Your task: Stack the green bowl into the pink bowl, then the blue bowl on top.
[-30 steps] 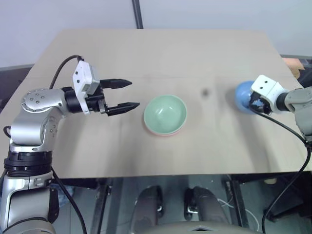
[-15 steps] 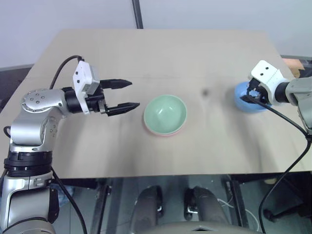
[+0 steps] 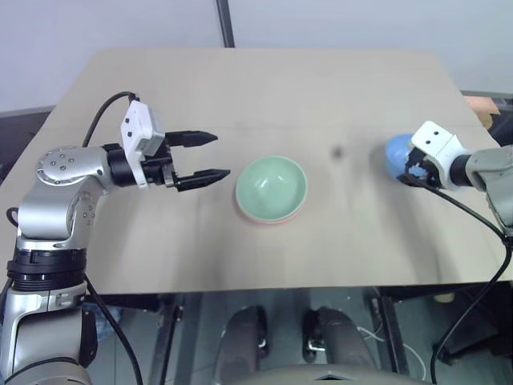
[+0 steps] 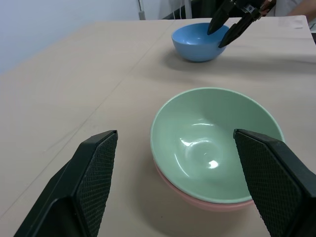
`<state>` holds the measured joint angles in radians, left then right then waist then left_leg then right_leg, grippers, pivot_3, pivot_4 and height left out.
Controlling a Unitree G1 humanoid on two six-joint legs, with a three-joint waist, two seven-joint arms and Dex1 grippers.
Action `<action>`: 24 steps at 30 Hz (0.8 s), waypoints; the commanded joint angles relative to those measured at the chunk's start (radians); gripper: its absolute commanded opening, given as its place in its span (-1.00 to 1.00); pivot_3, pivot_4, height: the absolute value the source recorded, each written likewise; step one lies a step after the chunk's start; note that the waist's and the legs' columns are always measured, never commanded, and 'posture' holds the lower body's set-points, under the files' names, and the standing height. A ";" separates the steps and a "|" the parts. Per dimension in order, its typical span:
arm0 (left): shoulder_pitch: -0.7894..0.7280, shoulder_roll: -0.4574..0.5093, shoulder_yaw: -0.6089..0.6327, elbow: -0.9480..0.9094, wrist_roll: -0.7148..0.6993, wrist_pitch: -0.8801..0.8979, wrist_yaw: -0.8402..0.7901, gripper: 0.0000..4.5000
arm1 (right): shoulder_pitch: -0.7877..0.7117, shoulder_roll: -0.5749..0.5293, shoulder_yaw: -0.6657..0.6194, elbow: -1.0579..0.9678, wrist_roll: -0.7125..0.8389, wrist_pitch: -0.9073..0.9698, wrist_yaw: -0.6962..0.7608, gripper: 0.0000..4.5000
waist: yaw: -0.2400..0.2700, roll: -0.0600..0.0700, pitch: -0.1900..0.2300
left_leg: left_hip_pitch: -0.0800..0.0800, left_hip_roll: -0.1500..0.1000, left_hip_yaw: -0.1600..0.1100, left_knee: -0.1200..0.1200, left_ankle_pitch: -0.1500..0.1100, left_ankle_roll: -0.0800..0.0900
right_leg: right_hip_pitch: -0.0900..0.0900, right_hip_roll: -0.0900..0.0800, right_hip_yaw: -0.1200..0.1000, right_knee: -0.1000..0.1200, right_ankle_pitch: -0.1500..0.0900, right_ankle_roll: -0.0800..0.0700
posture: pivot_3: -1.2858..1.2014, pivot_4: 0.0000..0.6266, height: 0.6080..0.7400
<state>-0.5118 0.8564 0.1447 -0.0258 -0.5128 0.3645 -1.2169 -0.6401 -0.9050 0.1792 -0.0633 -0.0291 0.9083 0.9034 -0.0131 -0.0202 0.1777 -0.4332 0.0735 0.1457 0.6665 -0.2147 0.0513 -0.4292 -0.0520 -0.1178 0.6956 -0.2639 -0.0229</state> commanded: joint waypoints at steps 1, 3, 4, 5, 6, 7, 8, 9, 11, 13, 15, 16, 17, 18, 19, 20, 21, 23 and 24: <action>-0.015 0.002 0.004 -0.019 -0.002 -0.010 -0.002 0.76 | 0.016 -0.023 -0.010 0.036 -0.017 -0.048 -0.020 0.14 | 0.000 0.000 0.000 | 0.000 0.000 0.000 0.000 0.000 0.000 | 0.000 0.000 0.000 0.000 0.000 0.000 | 0.03 -0.52 1.00; -0.015 0.003 0.003 -0.019 -0.001 -0.011 -0.002 0.76 | 0.022 -0.024 -0.010 0.048 -0.014 -0.063 -0.017 0.14 | 0.001 0.000 0.000 | 0.000 0.000 0.000 0.000 0.000 0.000 | 0.000 0.000 0.000 0.000 0.000 0.000 | 0.03 -0.52 1.00; -0.015 0.003 0.003 -0.019 -0.001 -0.011 -0.002 0.76 | 0.025 -0.024 -0.010 0.051 -0.013 -0.069 -0.016 0.14 | 0.001 0.000 0.000 | 0.000 0.000 0.000 0.000 0.000 0.000 | 0.000 0.000 0.000 0.000 0.000 0.000 | 0.03 -0.52 1.00; -0.015 0.003 0.003 -0.019 0.000 -0.011 -0.003 0.76 | 0.030 -0.027 -0.009 0.053 -0.013 -0.085 -0.013 0.03 | 0.000 0.000 0.000 | 0.000 0.000 0.000 0.000 0.000 0.000 | 0.000 0.000 0.000 0.000 0.000 0.000 | 0.03 -0.52 1.00; -0.015 0.004 0.003 -0.019 0.000 -0.012 -0.003 0.76 | 0.035 -0.031 -0.006 0.053 -0.013 -0.096 -0.007 -0.10 | 0.000 0.000 0.000 | 0.000 0.000 0.000 0.000 0.000 0.000 | 0.000 0.000 0.000 0.000 0.000 0.000 | 0.03 -0.52 1.00; -0.013 0.004 0.003 -0.020 0.000 -0.011 -0.003 0.76 | 0.038 -0.034 -0.005 0.053 -0.012 -0.103 -0.003 -0.23 | 0.000 0.000 0.000 | 0.000 0.000 0.000 0.000 0.000 0.000 | 0.000 0.000 0.000 0.000 0.000 0.000 | 0.03 -0.52 1.00; -0.011 0.005 0.003 -0.022 -0.001 -0.011 -0.003 0.76 | 0.040 -0.035 -0.006 0.053 -0.011 -0.105 -0.002 -0.47 | 0.000 0.000 0.000 | 0.000 0.000 0.000 0.000 0.000 0.000 | 0.000 0.000 0.000 0.000 0.000 0.000 | 0.03 -0.52 1.00; -0.010 0.005 0.003 -0.023 -0.001 -0.011 -0.003 0.76 | 0.040 -0.034 -0.006 0.052 -0.010 -0.106 -0.002 -0.66 | 0.000 0.000 0.000 | 0.000 0.000 0.000 0.000 0.000 0.000 | 0.000 0.000 0.000 0.000 0.000 0.000 | 0.03 -0.52 1.00; -0.010 0.004 0.005 -0.023 -0.003 -0.010 -0.002 0.76 | 0.040 -0.032 -0.007 0.052 -0.010 -0.106 -0.005 -0.97 | 0.000 0.000 0.000 | 0.000 0.000 0.000 0.000 0.000 0.000 | 0.000 0.000 0.000 0.000 0.000 0.000 | 0.03 -0.52 1.00; -0.012 0.002 0.006 -0.022 -0.005 -0.008 -0.001 0.76 | 0.037 -0.030 -0.006 0.055 -0.011 -0.107 -0.005 -0.97 | 0.000 0.000 0.000 | 0.000 0.000 0.000 0.000 0.000 0.000 | 0.000 0.000 0.000 0.000 0.000 0.000 | 0.03 -0.52 1.00; -0.013 0.002 0.006 -0.021 -0.005 -0.009 -0.001 0.76 | 0.031 -0.028 -0.004 0.054 -0.012 -0.105 -0.006 -0.97 | 0.000 0.000 0.000 | 0.000 0.000 0.000 0.000 0.000 0.000 | 0.000 0.000 0.000 0.000 0.000 0.000 | 0.03 -0.52 1.00; -0.011 0.002 0.006 -0.021 -0.004 -0.011 -0.001 0.76 | 0.015 -0.023 -0.004 0.028 -0.004 -0.105 0.002 -0.97 | 0.000 0.000 0.000 | 0.000 0.000 0.000 0.000 0.000 0.000 | 0.000 0.000 0.000 0.000 0.000 0.000 | 0.03 -0.52 1.00; -0.010 0.002 0.005 -0.021 -0.003 -0.012 -0.001 0.76 | 0.004 -0.019 -0.005 0.009 0.002 -0.104 0.008 -0.97 | 0.000 0.000 0.000 | 0.000 0.000 0.000 0.000 0.000 0.000 | 0.000 0.000 0.000 0.000 0.000 0.000 | 0.03 -0.52 1.00; -0.009 0.002 0.005 -0.020 -0.002 -0.013 -0.002 0.76 | -0.012 -0.011 -0.004 -0.029 0.017 -0.092 0.021 -0.97 | -0.001 0.000 0.000 | 0.000 0.000 0.000 0.000 0.000 0.000 | 0.000 0.000 0.000 0.000 0.000 0.000 | 0.03 -0.52 1.00; -0.008 0.002 0.004 -0.020 -0.002 -0.014 -0.003 0.76 | -0.021 -0.006 -0.004 -0.055 0.027 -0.083 0.031 -0.97 | -0.003 0.000 0.000 | 0.000 0.000 0.000 0.000 0.000 0.000 | 0.000 0.000 0.000 0.000 0.000 0.000 | 0.03 -0.52 1.00; -0.008 0.002 0.004 -0.019 -0.001 -0.014 -0.003 0.76 | -0.036 0.004 -0.004 -0.101 0.050 -0.064 0.047 -0.97 | -0.005 0.000 0.000 | 0.000 0.000 0.000 0.000 0.000 0.000 | 0.000 0.000 0.001 0.000 0.000 0.000 | 0.03 -0.52 1.00; -0.010 0.002 0.004 -0.017 -0.001 -0.014 -0.004 0.76 | -0.052 0.016 -0.002 -0.154 0.078 -0.049 0.071 -0.97 | -0.005 0.000 0.000 | 0.000 0.001 0.000 0.000 0.000 0.000 | 0.000 0.001 0.001 0.000 0.000 0.000 | 0.03 -0.52 1.00; -0.013 0.001 0.001 -0.014 0.000 -0.014 -0.006 0.76 | -0.081 0.031 0.006 -0.261 0.143 -0.027 0.124 -0.97 | -0.004 0.000 0.000 | 0.000 0.001 0.000 0.000 0.000 0.000 | 0.000 0.001 0.001 0.000 0.000 0.000 | 0.03 -0.52 1.00; -0.015 0.001 0.000 -0.013 0.000 -0.014 -0.007 0.76 | -0.091 0.035 0.009 -0.294 0.165 -0.018 0.140 -0.97 | -0.002 0.000 0.000 | 0.000 0.001 0.000 0.000 0.000 0.000 | 0.000 0.002 0.001 0.000 0.000 0.000 | 0.03 -0.52 1.00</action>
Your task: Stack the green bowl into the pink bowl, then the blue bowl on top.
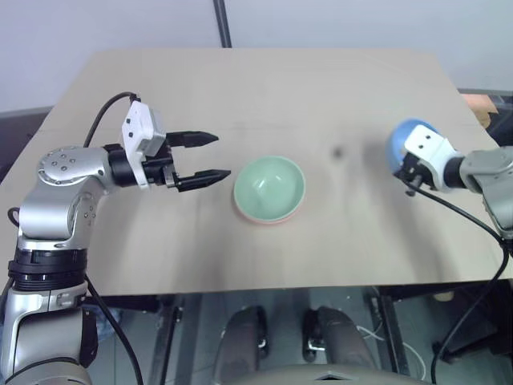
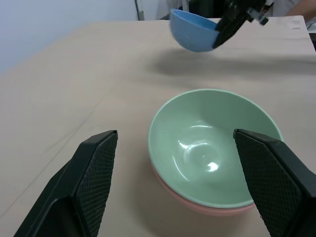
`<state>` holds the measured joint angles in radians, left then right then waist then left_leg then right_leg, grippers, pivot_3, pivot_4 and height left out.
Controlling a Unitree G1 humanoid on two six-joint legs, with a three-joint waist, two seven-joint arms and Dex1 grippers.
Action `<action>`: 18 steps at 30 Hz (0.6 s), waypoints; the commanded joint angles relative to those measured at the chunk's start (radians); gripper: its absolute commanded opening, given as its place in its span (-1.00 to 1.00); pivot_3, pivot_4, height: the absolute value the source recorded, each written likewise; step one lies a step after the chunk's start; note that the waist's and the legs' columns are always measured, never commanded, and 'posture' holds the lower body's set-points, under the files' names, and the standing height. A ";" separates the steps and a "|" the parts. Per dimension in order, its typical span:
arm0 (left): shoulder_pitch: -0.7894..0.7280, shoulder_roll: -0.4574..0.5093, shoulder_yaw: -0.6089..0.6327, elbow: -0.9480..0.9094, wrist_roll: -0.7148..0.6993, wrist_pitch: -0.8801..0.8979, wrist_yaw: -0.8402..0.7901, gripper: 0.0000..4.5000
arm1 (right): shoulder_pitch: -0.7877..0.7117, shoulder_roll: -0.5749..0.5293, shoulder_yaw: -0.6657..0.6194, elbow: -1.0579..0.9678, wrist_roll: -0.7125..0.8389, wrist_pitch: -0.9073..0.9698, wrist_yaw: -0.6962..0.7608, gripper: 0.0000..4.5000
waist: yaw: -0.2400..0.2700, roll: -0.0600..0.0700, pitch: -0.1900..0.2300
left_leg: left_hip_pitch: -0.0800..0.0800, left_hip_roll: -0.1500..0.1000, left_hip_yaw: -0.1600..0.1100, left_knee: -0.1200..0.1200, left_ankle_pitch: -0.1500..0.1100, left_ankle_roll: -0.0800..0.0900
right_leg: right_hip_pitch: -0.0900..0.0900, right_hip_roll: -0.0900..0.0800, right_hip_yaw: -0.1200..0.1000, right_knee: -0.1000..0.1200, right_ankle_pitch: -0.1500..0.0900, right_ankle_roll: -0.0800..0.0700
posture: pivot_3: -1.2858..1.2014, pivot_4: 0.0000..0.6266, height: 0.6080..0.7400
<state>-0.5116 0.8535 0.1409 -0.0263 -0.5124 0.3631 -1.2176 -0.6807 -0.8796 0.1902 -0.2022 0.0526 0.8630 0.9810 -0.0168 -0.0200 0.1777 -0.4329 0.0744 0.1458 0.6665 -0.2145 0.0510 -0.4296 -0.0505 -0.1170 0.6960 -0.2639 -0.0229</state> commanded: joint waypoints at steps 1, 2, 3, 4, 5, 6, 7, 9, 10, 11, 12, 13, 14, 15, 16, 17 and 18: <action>-0.019 0.004 0.001 -0.009 0.001 -0.013 -0.008 0.76 | -0.071 0.018 0.006 -0.196 0.110 0.040 0.081 -0.97 | 0.003 0.000 0.000 | 0.000 0.000 0.000 0.000 0.000 0.000 | 0.000 0.000 0.000 0.000 0.000 0.000 | 0.03 -0.52 1.00; -0.023 0.003 -0.002 -0.004 0.003 -0.015 -0.011 0.76 | -0.092 0.025 0.017 -0.229 0.129 0.042 0.097 -0.97 | 0.003 0.000 0.000 | 0.000 0.000 0.000 0.000 0.000 0.000 | 0.000 0.000 0.000 0.000 0.000 0.000 | 0.03 -0.52 1.00; -0.028 0.003 -0.005 0.000 0.004 -0.017 -0.013 0.76 | -0.114 0.033 0.029 -0.263 0.150 0.040 0.114 -0.97 | 0.003 0.000 0.000 | 0.000 0.000 0.000 0.000 0.000 0.000 | 0.000 -0.001 0.000 0.000 0.000 0.000 | 0.03 -0.52 1.00; -0.032 0.002 -0.008 0.002 0.005 -0.017 -0.015 0.76 | -0.133 0.041 0.039 -0.292 0.171 0.035 0.128 -0.97 | 0.005 0.000 0.000 | 0.000 0.000 0.000 0.000 0.000 0.000 | 0.000 -0.001 0.000 0.000 0.000 0.000 | 0.03 -0.52 1.00; -0.039 0.002 -0.011 0.008 0.007 -0.018 -0.017 0.76 | -0.150 0.049 0.050 -0.313 0.187 0.035 0.140 -0.97 | 0.007 0.000 0.000 | -0.001 0.000 0.000 0.000 0.000 0.000 | 0.000 -0.001 0.000 0.000 0.000 0.000 | 0.03 -0.52 1.00; -0.045 0.002 -0.014 0.014 0.008 -0.020 -0.019 0.76 | -0.169 0.058 0.067 -0.331 0.201 0.037 0.149 -0.97 | 0.007 0.000 0.000 | -0.001 -0.001 0.000 0.000 0.000 0.000 | 0.000 -0.001 -0.001 0.000 0.000 0.000 | 0.03 -0.52 1.00; -0.050 0.002 -0.016 0.020 0.009 -0.022 -0.021 0.76 | -0.188 0.068 0.087 -0.344 0.208 0.035 0.154 -0.97 | 0.008 0.000 0.000 | -0.001 -0.001 -0.001 0.001 0.000 0.000 | 0.000 -0.001 -0.001 0.000 0.000 0.000 | 0.03 -0.52 1.00; -0.056 0.002 -0.021 0.027 0.011 -0.026 -0.025 0.76 | -0.216 0.078 0.128 -0.359 0.209 0.025 0.161 -0.97 | 0.006 0.000 0.000 | -0.001 -0.001 -0.001 0.001 0.000 0.000 | 0.000 -0.001 -0.001 0.000 0.000 0.000 | 0.03 -0.52 1.00; -0.058 0.000 -0.024 0.029 0.012 -0.028 -0.028 0.76 | -0.230 0.089 0.153 -0.361 0.205 0.017 0.163 -0.97 | 0.006 0.000 0.000 | -0.001 -0.001 -0.001 0.001 0.000 0.000 | 0.000 -0.001 -0.001 0.000 0.000 0.000 | 0.03 -0.52 1.00; -0.059 -0.001 -0.025 0.030 0.014 -0.029 -0.030 0.76 | -0.241 0.098 0.172 -0.362 0.203 0.013 0.161 -0.97 | 0.005 0.000 0.000 | -0.001 -0.001 -0.001 0.001 0.000 0.000 | 0.000 -0.001 -0.001 0.000 0.000 0.000 | 0.03 -0.52 1.00; -0.062 -0.003 -0.027 0.033 0.015 -0.030 -0.031 0.76 | -0.252 0.107 0.191 -0.359 0.197 0.004 0.161 -0.97 | 0.004 0.000 0.000 | -0.001 -0.001 -0.001 0.001 0.000 0.000 | 0.000 -0.001 -0.001 0.000 0.000 0.000 | 0.03 -0.52 1.00; -0.064 -0.004 -0.028 0.034 0.016 -0.031 -0.032 0.76 | -0.259 0.112 0.202 -0.356 0.194 -0.001 0.159 -0.97 | 0.004 0.000 0.000 | -0.001 -0.001 -0.001 0.001 0.000 0.000 | 0.000 -0.001 -0.001 0.000 0.000 0.000 | 0.03 -0.52 1.00; -0.067 -0.006 -0.028 0.037 0.018 -0.031 -0.033 0.76 | -0.272 0.126 0.227 -0.345 0.180 -0.017 0.157 -0.97 | 0.004 0.000 0.000 | -0.001 -0.001 -0.001 0.001 0.000 0.000 | 0.000 -0.001 -0.001 0.000 0.000 0.000 | 0.03 -0.52 1.00; -0.070 -0.008 -0.029 0.038 0.019 -0.032 -0.034 0.76 | -0.285 0.138 0.252 -0.335 0.164 -0.035 0.155 -0.97 | 0.003 0.000 0.000 | -0.001 -0.001 -0.001 0.001 0.000 0.000 | 0.000 -0.001 -0.001 0.000 0.000 0.000 | 0.03 -0.52 1.00; -0.070 -0.008 -0.029 0.037 0.020 -0.032 -0.035 0.76 | -0.295 0.151 0.272 -0.327 0.154 -0.050 0.155 -0.97 | 0.003 0.000 0.000 | -0.001 -0.001 -0.001 0.001 0.000 0.000 | 0.000 -0.001 -0.001 0.000 0.000 0.000 | 0.03 -0.52 1.00; -0.072 -0.009 -0.029 0.038 0.021 -0.033 -0.037 0.76 | -0.303 0.160 0.285 -0.319 0.145 -0.060 0.153 -0.97 | 0.002 0.000 0.000 | -0.001 -0.001 -0.001 0.001 0.000 0.000 | 0.000 -0.001 -0.001 0.000 0.000 0.000 | 0.03 -0.52 1.00; -0.072 -0.009 -0.028 0.039 0.021 -0.034 -0.038 0.76 | -0.308 0.167 0.294 -0.313 0.138 -0.067 0.152 -0.97 | 0.003 0.000 0.000 | -0.001 -0.001 0.000 0.001 0.000 0.000 | 0.000 -0.001 -0.001 0.000 0.000 0.000 | 0.03 -0.52 1.00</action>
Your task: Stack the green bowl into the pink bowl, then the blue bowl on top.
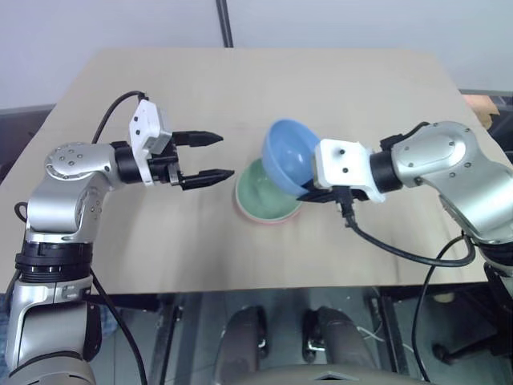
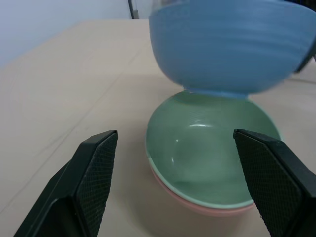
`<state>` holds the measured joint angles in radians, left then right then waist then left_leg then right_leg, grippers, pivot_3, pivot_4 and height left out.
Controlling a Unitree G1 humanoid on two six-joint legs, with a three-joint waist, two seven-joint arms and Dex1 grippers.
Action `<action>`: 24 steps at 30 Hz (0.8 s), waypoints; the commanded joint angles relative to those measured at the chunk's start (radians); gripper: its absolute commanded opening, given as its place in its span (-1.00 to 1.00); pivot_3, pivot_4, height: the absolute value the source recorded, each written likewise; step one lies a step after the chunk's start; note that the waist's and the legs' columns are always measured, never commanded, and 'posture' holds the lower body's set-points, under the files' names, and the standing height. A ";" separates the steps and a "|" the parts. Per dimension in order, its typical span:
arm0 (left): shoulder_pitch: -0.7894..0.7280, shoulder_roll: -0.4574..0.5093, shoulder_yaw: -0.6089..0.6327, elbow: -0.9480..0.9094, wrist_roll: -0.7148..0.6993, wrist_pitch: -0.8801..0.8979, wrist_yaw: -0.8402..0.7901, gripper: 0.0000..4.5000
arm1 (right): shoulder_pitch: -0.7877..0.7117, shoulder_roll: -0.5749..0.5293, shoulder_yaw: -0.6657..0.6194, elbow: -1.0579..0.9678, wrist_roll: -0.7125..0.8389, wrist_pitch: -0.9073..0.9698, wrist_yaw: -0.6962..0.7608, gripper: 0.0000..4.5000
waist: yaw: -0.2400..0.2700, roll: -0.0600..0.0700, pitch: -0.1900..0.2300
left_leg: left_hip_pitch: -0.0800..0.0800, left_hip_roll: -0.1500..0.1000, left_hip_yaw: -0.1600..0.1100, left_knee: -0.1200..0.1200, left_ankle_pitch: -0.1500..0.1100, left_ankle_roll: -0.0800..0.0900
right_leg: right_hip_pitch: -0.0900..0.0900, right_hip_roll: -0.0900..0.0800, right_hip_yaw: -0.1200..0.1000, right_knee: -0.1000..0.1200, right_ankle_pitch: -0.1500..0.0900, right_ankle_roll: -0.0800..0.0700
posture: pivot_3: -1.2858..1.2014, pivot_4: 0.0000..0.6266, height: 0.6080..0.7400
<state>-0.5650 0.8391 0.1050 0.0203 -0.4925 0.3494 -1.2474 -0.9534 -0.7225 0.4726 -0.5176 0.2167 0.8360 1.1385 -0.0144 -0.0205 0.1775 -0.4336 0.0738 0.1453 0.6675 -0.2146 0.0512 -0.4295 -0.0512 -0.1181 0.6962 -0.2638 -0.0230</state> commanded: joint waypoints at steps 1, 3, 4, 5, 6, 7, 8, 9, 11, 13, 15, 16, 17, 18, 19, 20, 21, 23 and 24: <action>-0.018 0.006 0.009 -0.007 0.002 -0.020 -0.009 0.76 | -0.039 0.017 0.016 0.007 -0.030 -0.045 -0.007 -0.97 | 0.001 0.000 0.000 | 0.000 0.000 0.000 0.000 0.000 0.000 | 0.000 0.000 0.000 0.000 0.000 0.000 | 0.03 -0.52 1.00; -0.017 0.007 0.011 -0.008 0.002 -0.021 -0.008 0.76 | -0.044 0.025 0.021 0.016 -0.040 -0.061 -0.009 -0.81 | 0.003 0.000 0.000 | 0.000 0.000 0.000 0.000 0.000 0.000 | 0.000 0.000 0.000 0.000 0.000 0.000 | 0.03 -0.52 1.00; -0.016 0.008 0.012 -0.010 0.001 -0.020 -0.007 0.76 | -0.046 0.025 0.021 0.016 -0.041 -0.065 -0.004 -0.59 | 0.004 0.000 0.000 | 0.000 0.000 0.000 0.000 0.000 0.000 | 0.000 0.000 0.000 0.000 0.000 0.000 | 0.03 -0.52 1.00; -0.016 0.009 0.013 -0.011 0.000 -0.019 -0.007 0.76 | -0.047 0.024 0.019 0.016 -0.041 -0.066 0.000 -0.46 | 0.004 0.000 0.000 | 0.000 0.000 0.000 0.000 0.000 0.000 | 0.000 0.000 0.000 0.000 0.000 0.000 | 0.03 -0.52 1.00; -0.015 0.009 0.014 -0.010 0.000 -0.020 -0.007 0.76 | -0.049 0.028 0.013 0.017 -0.040 -0.055 -0.008 -0.28 | 0.003 0.000 0.000 | 0.000 0.000 0.000 0.000 0.000 0.000 | 0.000 0.000 0.000 0.000 0.000 0.000 | 0.03 -0.52 1.00; -0.015 0.010 0.014 -0.010 0.000 -0.020 -0.007 0.76 | -0.053 0.033 0.006 0.022 -0.042 -0.040 -0.020 -0.06 | 0.002 0.000 0.000 | 0.000 0.000 0.000 0.000 0.000 0.000 | 0.000 0.000 0.000 0.000 0.000 0.000 | 0.03 -0.52 1.00; -0.014 0.010 0.014 -0.010 0.000 -0.020 -0.008 0.76 | -0.056 0.032 0.000 0.029 -0.044 -0.036 -0.025 0.09 | 0.002 0.000 0.000 | 0.000 0.000 0.000 0.000 0.000 0.000 | 0.000 0.000 0.000 0.000 0.000 0.000 | 0.03 -0.52 1.00; -0.014 0.010 0.014 -0.009 0.000 -0.021 -0.008 0.76 | -0.058 0.027 -0.005 0.034 -0.046 -0.037 -0.026 0.09 | 0.002 0.000 0.000 | 0.000 0.000 0.000 0.000 0.000 0.000 | 0.000 0.000 0.000 0.000 0.000 0.000 | 0.03 -0.52 1.00; -0.015 0.009 0.013 -0.009 0.000 -0.021 -0.009 0.76 | -0.054 0.018 -0.023 0.044 -0.047 -0.035 -0.034 0.09 | 0.001 0.000 0.000 | 0.000 0.000 0.000 0.000 0.000 0.000 | 0.000 0.000 0.000 0.000 0.000 0.000 | 0.03 -0.52 1.00; -0.016 0.008 0.013 -0.010 -0.001 -0.021 -0.009 0.76 | -0.044 0.008 -0.042 0.050 -0.044 -0.033 -0.043 0.09 | 0.002 0.000 0.000 | 0.000 0.000 0.000 0.000 0.000 0.000 | 0.000 0.000 0.000 0.000 0.000 0.000 | 0.03 -0.52 1.00; -0.014 0.007 0.013 -0.012 -0.002 -0.020 -0.008 0.76 | -0.025 -0.003 -0.077 0.055 -0.035 -0.025 -0.059 0.09 | 0.002 0.000 0.000 | 0.000 0.000 0.000 0.000 0.000 0.000 | 0.000 0.000 0.000 0.000 0.000 0.000 | 0.03 -0.52 1.00; -0.012 0.006 0.014 -0.014 -0.003 -0.019 -0.008 0.76 | -0.013 -0.009 -0.097 0.059 -0.030 -0.026 -0.065 0.09 | 0.002 0.000 0.000 | 0.000 0.000 0.000 0.000 0.000 0.000 | 0.000 0.000 0.000 0.000 0.000 0.000 | 0.03 -0.52 1.00; -0.008 0.007 0.014 -0.015 -0.003 -0.019 -0.007 0.76 | 0.014 -0.016 -0.137 0.065 -0.018 -0.038 -0.072 0.09 | 0.002 0.000 0.000 | 0.000 0.000 0.000 0.000 0.000 0.000 | 0.000 0.000 0.000 0.000 0.000 0.000 | 0.03 -0.52 1.00; -0.005 0.007 0.015 -0.016 -0.003 -0.019 -0.007 0.76 | 0.039 -0.022 -0.173 0.070 -0.005 -0.045 -0.077 0.09 | 0.003 0.000 0.000 | 0.000 0.000 0.000 0.000 0.000 0.000 | 0.000 0.000 0.000 0.000 0.000 0.000 | 0.03 -0.52 1.00; -0.002 0.008 0.016 -0.017 -0.003 -0.017 -0.006 0.76 | 0.063 -0.027 -0.206 0.073 0.009 -0.045 -0.083 0.09 | 0.003 0.000 0.000 | 0.000 0.000 0.000 0.000 0.000 0.000 | 0.000 0.000 0.000 0.000 0.000 0.000 | 0.03 -0.52 1.00; 0.002 0.009 0.017 -0.020 -0.003 -0.015 -0.004 0.76 | 0.088 -0.026 -0.245 0.070 0.030 -0.021 -0.092 0.09 | 0.003 -0.001 0.000 | 0.000 0.000 0.000 0.000 0.000 0.000 | 0.000 0.000 0.000 0.000 0.000 0.000 | 0.03 -0.52 1.00; 0.007 0.010 0.019 -0.022 -0.002 -0.014 -0.001 0.76 | 0.117 -0.021 -0.294 0.064 0.061 0.024 -0.103 0.09 | 0.003 -0.001 0.000 | 0.000 0.000 0.000 0.000 0.000 0.000 | 0.000 0.000 0.000 0.000 0.000 0.000 | 0.03 -0.52 1.00; 0.020 0.015 0.021 -0.027 0.005 -0.013 0.008 0.76 | 0.176 -0.010 -0.378 0.056 0.109 0.050 -0.126 0.09 | 0.004 -0.001 -0.001 | 0.000 0.000 0.000 0.000 0.000 0.000 | 0.001 -0.001 0.000 0.000 0.001 -0.001 | 0.03 -0.52 1.00; 0.028 0.016 0.021 -0.031 0.012 -0.015 0.016 0.76 | 0.205 -0.011 -0.410 0.053 0.127 0.043 -0.133 0.09 | 0.004 -0.001 -0.001 | 0.000 0.000 0.000 0.000 0.000 0.000 | 0.001 -0.001 0.000 0.000 0.001 -0.001 | 0.03 -0.52 1.00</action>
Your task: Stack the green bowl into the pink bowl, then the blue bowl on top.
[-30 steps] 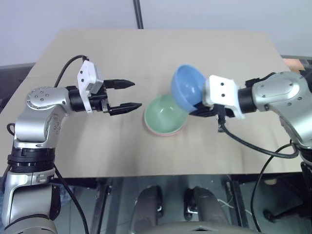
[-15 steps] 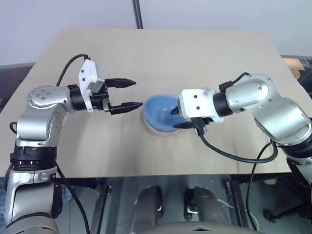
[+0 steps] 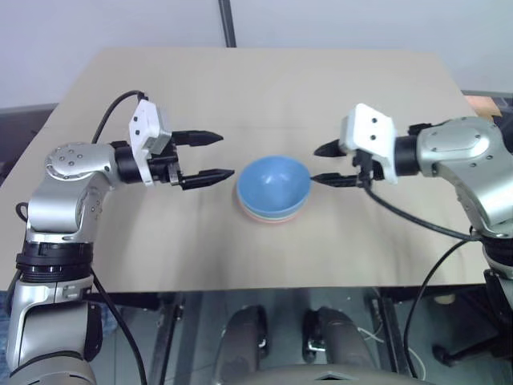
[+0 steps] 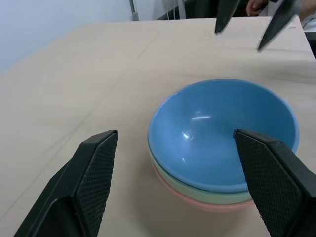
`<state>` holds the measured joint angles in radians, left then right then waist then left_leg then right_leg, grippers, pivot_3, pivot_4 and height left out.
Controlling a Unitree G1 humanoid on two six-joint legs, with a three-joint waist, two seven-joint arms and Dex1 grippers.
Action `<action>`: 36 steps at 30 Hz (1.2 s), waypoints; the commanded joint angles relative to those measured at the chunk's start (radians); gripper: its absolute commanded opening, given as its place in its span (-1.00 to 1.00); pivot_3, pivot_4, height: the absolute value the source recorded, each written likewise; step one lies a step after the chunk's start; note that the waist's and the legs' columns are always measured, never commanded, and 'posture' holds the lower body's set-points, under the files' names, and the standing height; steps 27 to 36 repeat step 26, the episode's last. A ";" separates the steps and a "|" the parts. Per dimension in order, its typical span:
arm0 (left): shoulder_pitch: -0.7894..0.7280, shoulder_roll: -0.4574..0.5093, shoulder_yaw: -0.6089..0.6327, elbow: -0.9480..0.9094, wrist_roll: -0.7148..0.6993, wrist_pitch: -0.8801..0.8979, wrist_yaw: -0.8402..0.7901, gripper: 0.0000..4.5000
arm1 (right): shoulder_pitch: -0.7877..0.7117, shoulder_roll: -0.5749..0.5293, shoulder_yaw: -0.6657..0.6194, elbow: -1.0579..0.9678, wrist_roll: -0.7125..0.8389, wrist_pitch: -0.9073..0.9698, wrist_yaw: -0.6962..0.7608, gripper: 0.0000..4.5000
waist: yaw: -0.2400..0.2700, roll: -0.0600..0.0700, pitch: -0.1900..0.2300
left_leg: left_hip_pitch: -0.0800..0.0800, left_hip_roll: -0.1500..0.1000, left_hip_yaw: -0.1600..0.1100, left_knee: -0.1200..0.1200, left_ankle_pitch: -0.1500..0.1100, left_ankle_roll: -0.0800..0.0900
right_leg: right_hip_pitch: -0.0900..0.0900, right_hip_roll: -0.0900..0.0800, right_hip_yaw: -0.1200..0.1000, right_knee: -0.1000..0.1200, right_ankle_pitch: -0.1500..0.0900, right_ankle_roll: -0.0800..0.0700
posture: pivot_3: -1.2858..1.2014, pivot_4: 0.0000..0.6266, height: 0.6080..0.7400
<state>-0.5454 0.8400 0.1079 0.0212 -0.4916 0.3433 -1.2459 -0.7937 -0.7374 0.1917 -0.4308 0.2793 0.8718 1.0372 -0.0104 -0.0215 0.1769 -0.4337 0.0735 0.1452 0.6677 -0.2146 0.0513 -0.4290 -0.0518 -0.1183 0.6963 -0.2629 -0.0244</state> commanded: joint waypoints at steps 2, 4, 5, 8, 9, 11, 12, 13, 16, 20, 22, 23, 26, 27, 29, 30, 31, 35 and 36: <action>0.022 0.016 0.019 -0.040 0.014 -0.012 0.022 0.76 | 0.110 -0.012 -0.184 -0.038 0.091 -0.024 -0.031 0.09 | 0.000 0.000 0.000 | 0.000 0.000 0.000 0.000 0.000 0.000 | 0.000 0.000 0.000 0.000 0.000 0.000 | 0.03 -0.52 1.00; 0.030 0.015 0.024 -0.048 0.012 -0.011 0.025 0.76 | 0.185 -0.019 -0.245 -0.032 0.109 -0.084 -0.030 0.09 | 0.000 0.000 0.000 | 0.000 0.000 0.000 -0.001 0.000 0.000 | 0.000 0.000 0.000 0.000 -0.001 0.001 | 0.03 -0.52 1.00; 0.035 0.015 0.027 -0.052 0.011 -0.010 0.027 0.76 | 0.222 -0.028 -0.270 -0.029 0.114 -0.112 -0.025 0.09 | 0.000 0.000 0.000 | 0.000 0.000 0.000 -0.001 0.000 0.000 | 0.000 0.000 0.000 0.000 -0.001 0.001 | 0.03 -0.52 1.00; 0.054 0.020 0.035 -0.061 0.010 -0.012 0.029 0.76 | 0.325 -0.042 -0.361 -0.025 0.157 -0.163 -0.009 0.09 | 0.000 0.000 0.000 | 0.000 0.000 0.000 -0.001 0.000 0.000 | 0.000 0.000 0.000 -0.001 -0.001 0.001 | 0.03 -0.52 1.00; 0.059 0.022 0.038 -0.064 0.008 -0.009 0.031 0.76 | 0.355 -0.046 -0.391 -0.026 0.176 -0.167 -0.005 0.09 | 0.000 0.000 0.000 | 0.001 0.000 0.000 -0.001 0.000 0.000 | 0.001 0.000 0.000 -0.001 -0.001 0.001 | 0.03 -0.52 1.00; 0.064 0.024 0.042 -0.067 0.008 -0.008 0.034 0.76 | 0.408 -0.057 -0.432 -0.025 0.203 -0.192 0.008 0.09 | 0.000 0.000 0.000 | 0.000 0.000 0.000 -0.001 0.000 0.000 | 0.001 0.000 0.000 -0.001 -0.001 0.001 | 0.03 -0.52 1.00; 0.066 0.025 0.043 -0.069 0.008 -0.006 0.036 0.76 | 0.430 -0.060 -0.450 -0.026 0.214 -0.207 0.015 0.09 | 0.000 0.000 0.000 | 0.001 0.000 0.000 -0.001 0.000 0.000 | 0.001 0.000 0.000 -0.001 -0.001 0.001 | 0.03 -0.52 1.00; 0.067 0.026 0.043 -0.069 0.007 -0.005 0.038 0.76 | 0.453 -0.064 -0.465 -0.027 0.223 -0.222 0.022 0.09 | -0.001 0.000 0.000 | 0.001 0.000 0.000 -0.001 0.000 0.000 | 0.001 0.000 0.000 -0.001 -0.001 0.002 | 0.03 -0.52 1.00; 0.071 0.026 0.043 -0.067 0.016 -0.009 0.048 0.76 | 0.502 -0.071 -0.497 -0.028 0.247 -0.255 0.031 0.09 | 0.000 0.000 0.000 | 0.001 0.000 -0.001 -0.001 0.000 0.000 | 0.001 0.001 0.000 -0.001 -0.001 0.002 | 0.03 -0.52 1.00; 0.075 0.033 0.037 -0.070 0.026 -0.005 0.060 0.76 | 0.534 -0.072 -0.518 -0.025 0.268 -0.295 0.022 0.09 | 0.000 0.000 0.000 | 0.002 0.000 -0.001 -0.001 0.000 0.000 | 0.002 0.000 0.000 -0.001 -0.001 0.002 | 0.03 -0.52 1.00; 0.073 0.036 0.031 -0.067 0.038 -0.012 0.067 0.76 | 0.545 -0.075 -0.521 -0.025 0.276 -0.304 0.019 0.09 | 0.000 0.000 0.000 | 0.002 0.000 -0.001 -0.001 0.000 0.000 | 0.002 0.000 0.000 -0.001 -0.001 0.002 | 0.03 -0.52 1.00; 0.073 0.035 0.030 -0.066 0.042 -0.021 0.068 0.76 | 0.550 -0.077 -0.522 -0.027 0.280 -0.307 0.018 0.09 | 0.000 0.000 0.000 | 0.002 0.000 -0.001 -0.001 0.000 0.000 | 0.002 0.000 0.000 -0.001 -0.001 0.002 | 0.03 -0.52 1.00; 0.080 0.039 0.024 -0.067 0.070 -0.058 0.068 0.76 | 0.559 -0.083 -0.516 -0.026 0.283 -0.314 0.008 0.09 | 0.001 0.000 0.000 | 0.002 0.000 -0.001 -0.001 0.000 0.000 | 0.002 0.000 0.000 -0.001 -0.001 0.002 | 0.03 -0.52 1.00; 0.080 0.039 0.024 -0.067 0.070 -0.058 0.068 0.76 | 0.559 -0.083 -0.516 -0.026 0.283 -0.314 0.008 0.09 | 0.001 0.000 0.000 | 0.002 0.000 -0.001 -0.001 0.000 0.000 | 0.002 0.000 0.000 -0.001 -0.001 0.002 | 0.03 -0.52 1.00; 0.080 0.039 0.024 -0.067 0.070 -0.058 0.068 0.76 | 0.559 -0.083 -0.516 -0.026 0.283 -0.314 0.008 0.09 | 0.001 0.000 0.000 | 0.002 0.000 -0.001 -0.001 0.000 0.000 | 0.002 0.000 0.000 -0.001 -0.001 0.002 | 0.03 -0.52 1.00; 0.080 0.039 0.024 -0.067 0.070 -0.058 0.068 0.76 | 0.559 -0.083 -0.516 -0.026 0.283 -0.314 0.008 0.09 | 0.001 0.000 0.000 | 0.002 0.000 -0.001 -0.001 0.000 0.000 | 0.002 0.000 0.000 -0.001 -0.001 0.002 | 0.03 -0.52 1.00; 0.080 0.039 0.024 -0.067 0.070 -0.058 0.068 0.76 | 0.559 -0.083 -0.516 -0.026 0.283 -0.314 0.008 0.09 | 0.001 0.000 0.000 | 0.002 0.000 -0.001 -0.001 0.000 0.000 | 0.002 0.000 0.000 -0.001 -0.001 0.002 | 0.03 -0.52 1.00; 0.080 0.039 0.024 -0.067 0.070 -0.058 0.068 0.76 | 0.559 -0.083 -0.516 -0.026 0.283 -0.314 0.008 0.09 | 0.001 0.000 0.000 | 0.002 0.000 -0.001 -0.001 0.000 0.000 | 0.002 0.000 0.000 -0.001 -0.001 0.002 | 0.03 -0.52 1.00; 0.080 0.039 0.024 -0.067 0.070 -0.058 0.068 0.76 | 0.559 -0.083 -0.516 -0.026 0.283 -0.314 0.008 0.09 | 0.001 0.000 0.000 | 0.002 0.000 -0.001 -0.001 0.000 0.000 | 0.002 0.000 0.000 -0.001 -0.001 0.002 | 0.03 -0.52 1.00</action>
